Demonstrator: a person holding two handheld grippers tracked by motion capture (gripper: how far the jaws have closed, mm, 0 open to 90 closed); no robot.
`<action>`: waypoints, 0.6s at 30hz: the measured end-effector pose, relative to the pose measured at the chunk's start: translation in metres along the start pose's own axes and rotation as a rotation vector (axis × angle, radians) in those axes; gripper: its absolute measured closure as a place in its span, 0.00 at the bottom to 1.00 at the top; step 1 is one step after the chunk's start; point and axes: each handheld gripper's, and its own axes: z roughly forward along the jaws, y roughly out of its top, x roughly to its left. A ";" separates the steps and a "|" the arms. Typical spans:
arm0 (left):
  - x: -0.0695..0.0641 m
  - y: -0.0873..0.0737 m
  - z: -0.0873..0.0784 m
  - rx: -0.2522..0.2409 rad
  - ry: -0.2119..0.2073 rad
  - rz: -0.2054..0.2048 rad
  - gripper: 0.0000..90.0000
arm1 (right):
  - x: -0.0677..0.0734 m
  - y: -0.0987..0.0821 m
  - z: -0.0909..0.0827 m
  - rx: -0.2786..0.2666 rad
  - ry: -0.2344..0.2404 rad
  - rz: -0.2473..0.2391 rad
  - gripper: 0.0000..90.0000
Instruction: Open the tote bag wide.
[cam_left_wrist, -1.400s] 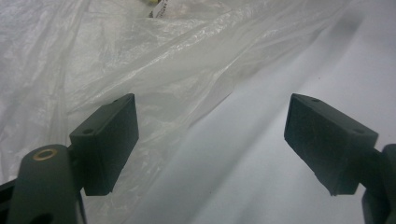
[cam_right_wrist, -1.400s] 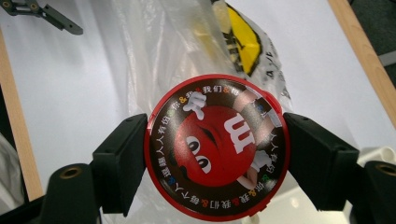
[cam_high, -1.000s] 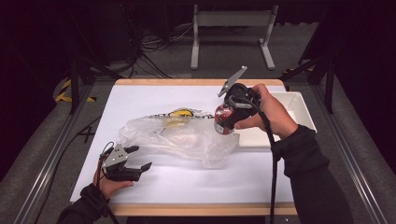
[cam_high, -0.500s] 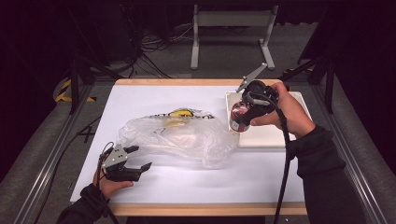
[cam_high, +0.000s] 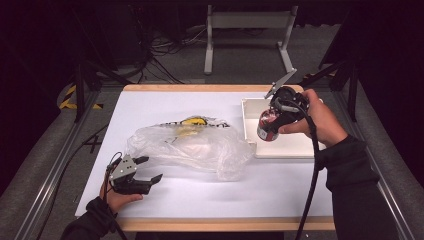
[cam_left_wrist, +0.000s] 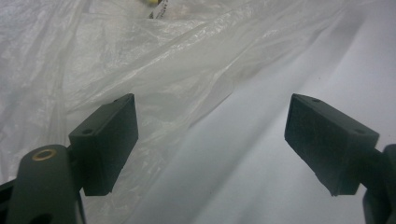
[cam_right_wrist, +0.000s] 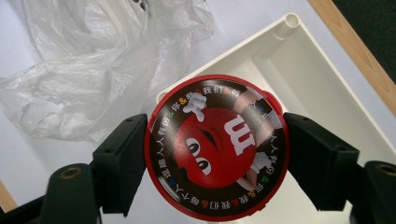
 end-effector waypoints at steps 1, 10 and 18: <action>0.000 0.000 0.000 0.000 0.000 0.000 0.20 | 0.000 0.000 0.000 0.000 0.000 0.000 0.29; 0.000 0.000 0.000 0.000 -0.002 0.001 0.20 | -0.010 -0.010 0.009 0.044 -0.009 0.028 0.29; 0.000 0.000 -0.001 0.001 -0.001 0.001 0.20 | -0.020 -0.019 0.019 0.071 -0.015 0.063 0.29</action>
